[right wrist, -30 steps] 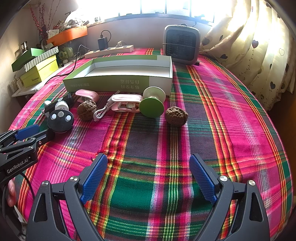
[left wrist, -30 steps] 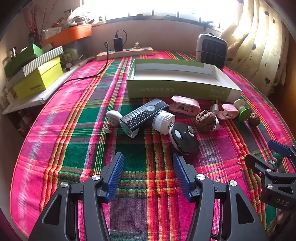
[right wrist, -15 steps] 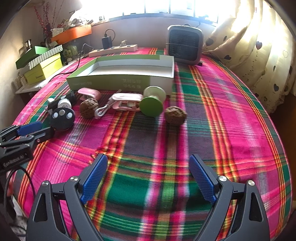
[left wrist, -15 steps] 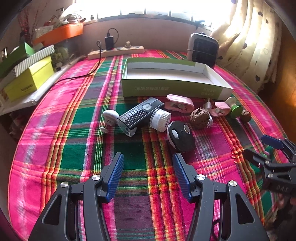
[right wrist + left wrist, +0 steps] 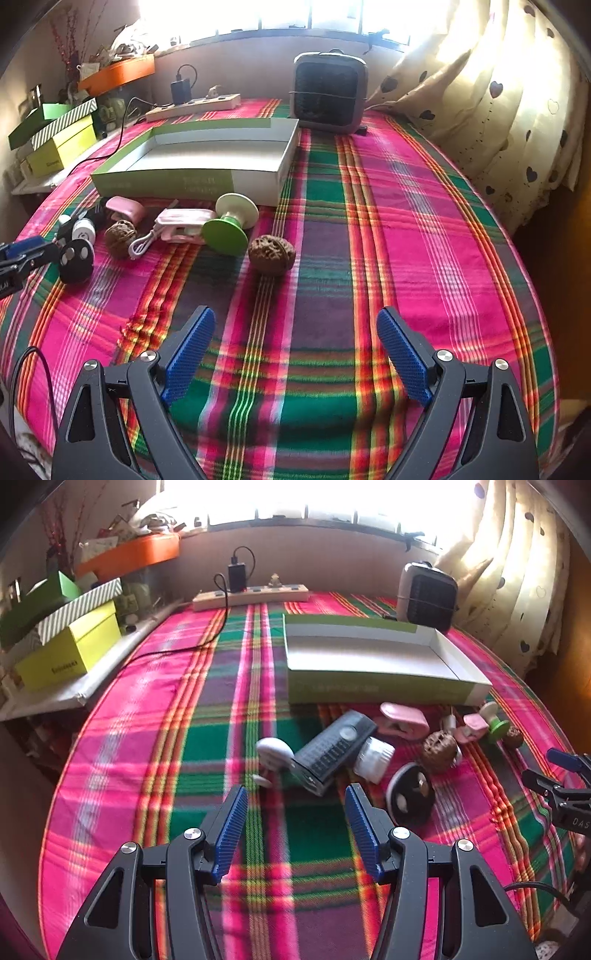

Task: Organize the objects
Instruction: 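Close the right gripper on the walnut while the left gripper closes on the white knob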

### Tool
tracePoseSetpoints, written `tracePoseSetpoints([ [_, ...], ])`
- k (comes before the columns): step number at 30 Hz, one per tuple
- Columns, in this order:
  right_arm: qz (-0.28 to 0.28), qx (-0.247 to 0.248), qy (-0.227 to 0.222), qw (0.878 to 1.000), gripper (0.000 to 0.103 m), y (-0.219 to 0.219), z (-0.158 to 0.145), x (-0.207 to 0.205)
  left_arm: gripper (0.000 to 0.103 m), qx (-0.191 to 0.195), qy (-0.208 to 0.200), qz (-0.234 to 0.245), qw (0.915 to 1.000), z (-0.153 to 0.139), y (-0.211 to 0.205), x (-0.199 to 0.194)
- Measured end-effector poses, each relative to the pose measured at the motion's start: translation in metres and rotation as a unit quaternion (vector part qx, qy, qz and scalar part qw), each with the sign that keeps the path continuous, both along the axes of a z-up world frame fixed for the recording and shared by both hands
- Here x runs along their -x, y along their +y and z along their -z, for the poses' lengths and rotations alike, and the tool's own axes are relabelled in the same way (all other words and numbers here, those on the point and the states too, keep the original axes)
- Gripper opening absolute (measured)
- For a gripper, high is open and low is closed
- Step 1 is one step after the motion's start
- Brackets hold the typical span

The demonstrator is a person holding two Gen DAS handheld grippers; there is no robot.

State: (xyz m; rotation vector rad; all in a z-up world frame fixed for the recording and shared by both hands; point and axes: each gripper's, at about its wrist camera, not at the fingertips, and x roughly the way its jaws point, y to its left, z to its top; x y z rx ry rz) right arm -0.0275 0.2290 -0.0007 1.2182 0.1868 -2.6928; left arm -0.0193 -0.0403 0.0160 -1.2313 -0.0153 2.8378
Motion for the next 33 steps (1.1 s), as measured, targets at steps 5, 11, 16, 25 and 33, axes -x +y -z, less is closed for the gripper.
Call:
tracePoseSetpoints([
  [5, -0.004, -0.006, -0.003, 1.0, 0.089, 0.0, 0.0, 0.009, 0.054, -0.004, -0.007, -0.008, 0.9999, 0.001, -0.01, 0.008],
  [11, -0.008, -0.001, -0.012, 1.0, 0.086, 0.001, 0.0, 0.019, 0.054, -0.036, -0.009, -0.02, 0.9991, 0.0, -0.023, 0.016],
  [16, -0.01, 0.012, -0.03, 0.999, 0.08, 0.0, 0.004, 0.027, 0.054, -0.043, -0.007, -0.03, 0.9986, -0.001, -0.031, 0.022],
  [25, -0.012, 0.014, -0.032, 0.999, 0.071, -0.002, 0.004, 0.036, 0.054, -0.058, -0.017, -0.049, 0.9969, 0.002, -0.046, 0.035],
  [33, -0.016, 0.015, -0.031, 0.999, 0.054, -0.005, 0.002, 0.043, 0.054, -0.052, -0.018, -0.036, 0.9978, 0.003, -0.043, 0.043],
])
